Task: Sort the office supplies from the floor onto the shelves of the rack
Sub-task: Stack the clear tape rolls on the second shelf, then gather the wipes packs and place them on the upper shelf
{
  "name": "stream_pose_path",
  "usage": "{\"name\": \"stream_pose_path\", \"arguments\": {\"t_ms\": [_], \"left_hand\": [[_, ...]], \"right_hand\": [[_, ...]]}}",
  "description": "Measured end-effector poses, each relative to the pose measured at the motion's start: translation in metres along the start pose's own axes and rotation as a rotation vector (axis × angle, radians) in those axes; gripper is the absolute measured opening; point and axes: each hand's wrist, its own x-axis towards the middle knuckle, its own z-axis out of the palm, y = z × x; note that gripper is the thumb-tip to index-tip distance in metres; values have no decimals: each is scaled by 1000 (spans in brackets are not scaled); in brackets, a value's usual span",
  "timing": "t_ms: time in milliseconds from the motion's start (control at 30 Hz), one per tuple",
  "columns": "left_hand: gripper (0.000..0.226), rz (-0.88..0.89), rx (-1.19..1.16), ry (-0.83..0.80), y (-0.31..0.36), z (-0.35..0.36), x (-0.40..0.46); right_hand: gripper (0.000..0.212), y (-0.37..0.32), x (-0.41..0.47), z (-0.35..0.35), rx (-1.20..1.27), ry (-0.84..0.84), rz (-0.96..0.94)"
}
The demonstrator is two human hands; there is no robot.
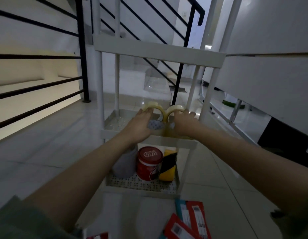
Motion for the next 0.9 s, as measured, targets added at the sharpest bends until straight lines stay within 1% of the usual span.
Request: {"name": "stream_pose_path", "arguments": {"t_ms": [67,133,200,300,367,433,467,500,600,667,700,767,833,900], "left_hand": [[64,-9,6,-30,1,-9,-20],[62,-31,44,-97,-2,-12,-41],[61,-37,77,-161,-6,-9,-62],[52,4,100,-201,-8,-3,-102],[60,72,67,-171,-8,3,-131],[57,92,112,-183,-17,15,-159],[51,68,141,-245,-23,22,-172],[46,25,176,-346,-30,30,-186],[47,-114,264,-725,-46,55,-223],[48,-168,338,-894,-51,69,-243],[47,-189,351,-952,-51,75,-249],[43,-206,349,-1015,-50,83,-256],[38,-201,324,-1020,-48,92,-255],[33,-205,299,-991,-44,101,-252]], "right_hand": [[52,-4,-18,-4,27,14,-15],[47,-10,-37,-3,111,28,-15],[43,-17,-58,3,156,5,-33],[39,-25,-91,19,161,-96,-99],[42,-28,-111,31,131,-176,-145],[42,-30,-130,47,88,-308,-197],[43,-29,-138,55,69,-385,-222],[45,-28,-147,64,65,-451,-246],[48,-22,-170,87,27,-633,-301],[45,-13,-180,106,-16,-721,-307],[42,-7,-183,116,-41,-738,-293],[38,11,-182,135,-50,-697,-229],[34,30,-181,147,13,-604,-138],[34,45,-180,155,146,-497,-39]]}}
